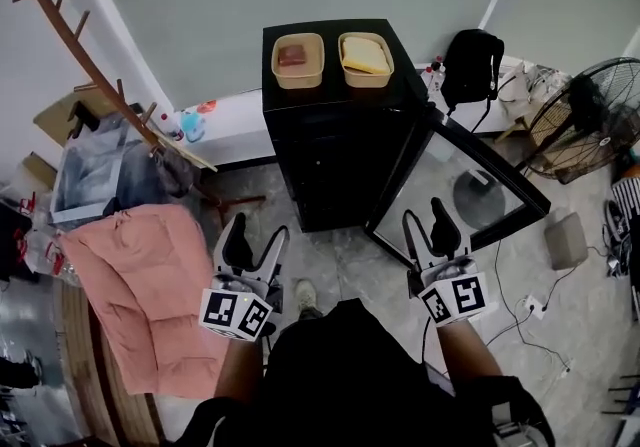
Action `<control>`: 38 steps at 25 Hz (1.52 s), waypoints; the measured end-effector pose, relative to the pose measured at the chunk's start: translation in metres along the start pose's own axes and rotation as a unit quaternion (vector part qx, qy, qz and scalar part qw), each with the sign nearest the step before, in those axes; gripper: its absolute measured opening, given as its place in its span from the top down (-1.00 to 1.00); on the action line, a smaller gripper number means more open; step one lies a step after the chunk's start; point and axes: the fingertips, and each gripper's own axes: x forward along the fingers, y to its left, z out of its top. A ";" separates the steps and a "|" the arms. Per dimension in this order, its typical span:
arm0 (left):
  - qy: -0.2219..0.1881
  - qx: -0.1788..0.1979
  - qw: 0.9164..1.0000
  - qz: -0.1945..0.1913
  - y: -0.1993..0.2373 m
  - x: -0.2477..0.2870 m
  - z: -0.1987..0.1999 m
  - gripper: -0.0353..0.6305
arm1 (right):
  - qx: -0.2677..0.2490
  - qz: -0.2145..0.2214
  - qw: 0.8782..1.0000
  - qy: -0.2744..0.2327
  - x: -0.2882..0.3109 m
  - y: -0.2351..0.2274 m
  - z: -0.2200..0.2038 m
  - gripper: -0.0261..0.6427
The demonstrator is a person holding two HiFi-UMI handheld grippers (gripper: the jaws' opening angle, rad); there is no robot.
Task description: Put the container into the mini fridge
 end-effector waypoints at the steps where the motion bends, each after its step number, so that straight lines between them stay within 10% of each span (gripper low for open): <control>1: 0.000 0.000 1.000 -0.007 0.004 0.007 0.001 -0.18 | -0.001 -0.001 1.000 0.000 0.008 -0.001 0.001 0.21; 28: 0.020 0.045 0.985 -0.164 0.076 0.133 0.033 -0.18 | 0.048 -0.014 0.999 -0.017 0.154 0.017 -0.004 0.25; 34: 0.031 0.093 0.976 -0.192 0.069 0.178 0.045 -0.18 | 0.046 0.007 0.999 -0.019 0.183 -0.001 0.002 0.26; 38: 0.059 0.178 0.956 -0.227 0.064 0.205 0.049 -0.18 | 0.056 0.022 0.998 -0.025 0.203 -0.004 0.005 0.26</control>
